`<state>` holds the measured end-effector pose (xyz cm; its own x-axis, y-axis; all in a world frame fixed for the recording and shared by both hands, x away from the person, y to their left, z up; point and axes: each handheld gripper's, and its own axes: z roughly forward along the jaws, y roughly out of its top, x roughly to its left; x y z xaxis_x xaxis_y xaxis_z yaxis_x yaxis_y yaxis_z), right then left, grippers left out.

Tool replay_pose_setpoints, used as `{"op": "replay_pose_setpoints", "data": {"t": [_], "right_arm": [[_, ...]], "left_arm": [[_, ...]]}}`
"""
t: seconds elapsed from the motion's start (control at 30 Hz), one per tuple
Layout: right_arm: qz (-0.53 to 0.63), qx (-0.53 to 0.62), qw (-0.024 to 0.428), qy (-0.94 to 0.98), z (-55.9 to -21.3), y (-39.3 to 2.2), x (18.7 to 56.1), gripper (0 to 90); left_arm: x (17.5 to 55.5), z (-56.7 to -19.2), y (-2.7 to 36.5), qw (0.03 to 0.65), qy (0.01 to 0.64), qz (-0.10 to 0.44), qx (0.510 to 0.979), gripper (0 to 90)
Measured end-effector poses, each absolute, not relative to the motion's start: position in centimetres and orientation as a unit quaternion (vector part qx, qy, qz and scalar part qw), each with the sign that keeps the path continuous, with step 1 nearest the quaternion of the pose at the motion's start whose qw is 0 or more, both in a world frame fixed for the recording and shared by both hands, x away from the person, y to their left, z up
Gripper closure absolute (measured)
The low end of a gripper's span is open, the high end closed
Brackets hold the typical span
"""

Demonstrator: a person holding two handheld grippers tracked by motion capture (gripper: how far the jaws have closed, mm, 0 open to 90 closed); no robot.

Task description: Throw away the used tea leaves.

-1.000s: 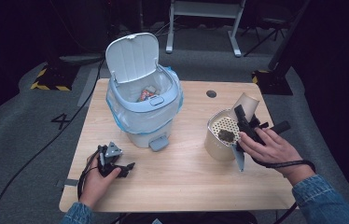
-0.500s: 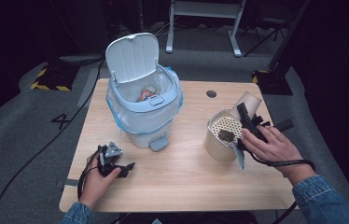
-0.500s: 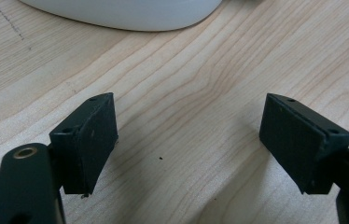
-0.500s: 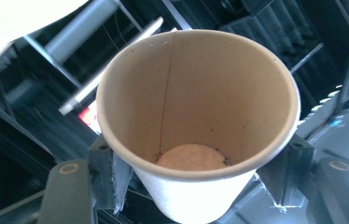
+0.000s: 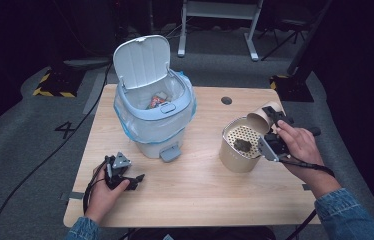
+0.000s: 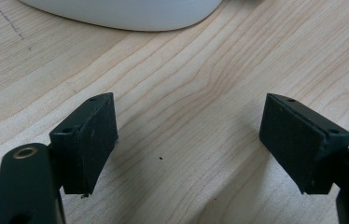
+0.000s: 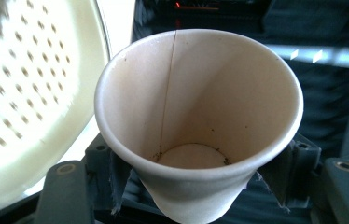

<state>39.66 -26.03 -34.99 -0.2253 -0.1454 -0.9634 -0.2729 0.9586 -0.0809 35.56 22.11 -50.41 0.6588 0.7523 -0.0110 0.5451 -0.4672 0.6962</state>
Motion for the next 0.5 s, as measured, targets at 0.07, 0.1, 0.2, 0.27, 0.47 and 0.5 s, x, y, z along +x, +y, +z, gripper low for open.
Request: {"op": "replay_pose_setpoints", "data": {"t": [0.07,0.1,0.2,0.27,0.47,0.5], "right_arm": [[0.095,-0.099,0.591,0.795,-34.6,-26.4,39.9,33.5],[0.111,-0.088,0.584,0.799,-34.5,-26.6,40.1,33.4],[0.193,-0.010,0.537,0.821,-34.2,-27.5,40.5,33.3],[0.228,0.026,0.513,0.827,-34.0,-28.0,40.9,33.3],[0.343,0.145,0.411,0.832,-33.9,-29.9,41.8,33.2],[0.362,0.162,0.390,0.831,-33.9,-30.2,42.0,33.2]], "left_arm": [[35.6,-50.4,22.1,0.344,0.385,0.151,0.843,19.5],[35.6,-50.4,22.1,0.344,0.385,0.150,0.843,19.6],[35.6,-50.4,22.1,0.344,0.385,0.150,0.843,19.5],[35.6,-50.4,22.1,0.344,0.384,0.150,0.843,19.6],[35.6,-50.4,22.1,0.344,0.385,0.150,0.843,19.6],[35.6,-50.4,22.1,0.344,0.385,0.150,0.843,19.5]]}}
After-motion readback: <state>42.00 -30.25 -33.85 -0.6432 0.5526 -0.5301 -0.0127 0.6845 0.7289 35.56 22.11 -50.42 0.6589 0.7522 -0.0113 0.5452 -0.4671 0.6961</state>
